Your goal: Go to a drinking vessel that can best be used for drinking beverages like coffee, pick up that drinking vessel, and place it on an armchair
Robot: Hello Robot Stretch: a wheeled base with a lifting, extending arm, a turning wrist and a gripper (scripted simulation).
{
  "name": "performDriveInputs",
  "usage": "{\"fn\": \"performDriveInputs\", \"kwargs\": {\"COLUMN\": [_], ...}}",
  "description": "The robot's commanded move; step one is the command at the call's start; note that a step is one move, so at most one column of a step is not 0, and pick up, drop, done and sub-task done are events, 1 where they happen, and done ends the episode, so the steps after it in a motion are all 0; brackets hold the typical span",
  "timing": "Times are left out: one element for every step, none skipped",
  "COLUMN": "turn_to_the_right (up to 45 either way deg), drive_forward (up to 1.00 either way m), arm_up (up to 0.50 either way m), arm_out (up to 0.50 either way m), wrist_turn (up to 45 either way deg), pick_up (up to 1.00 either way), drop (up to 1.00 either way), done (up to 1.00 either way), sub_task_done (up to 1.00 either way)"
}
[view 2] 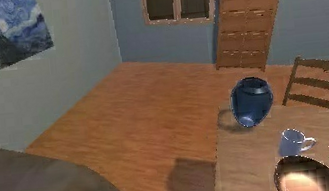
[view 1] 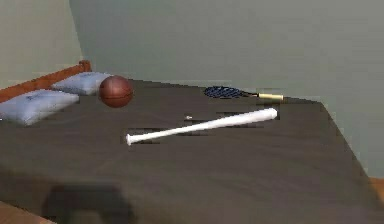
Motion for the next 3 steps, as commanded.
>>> {"fn": "performDriveInputs", "kwargs": {"turn_to_the_right": [33.0, 0.0, 0.0], "drive_forward": [0.0, 0.0, 0.0], "arm_up": [0.0, 0.5, 0.32], "arm_out": [0.0, 0.0, 0.0], "wrist_turn": [0.0, 0.0, 0.0], "pick_up": [0.0, 0.0, 0.0], "drop": [0.0, 0.0, 0.0], "done": [0.0, 0.0, 0.0], "sub_task_done": [0.0, 0.0, 0.0]}}
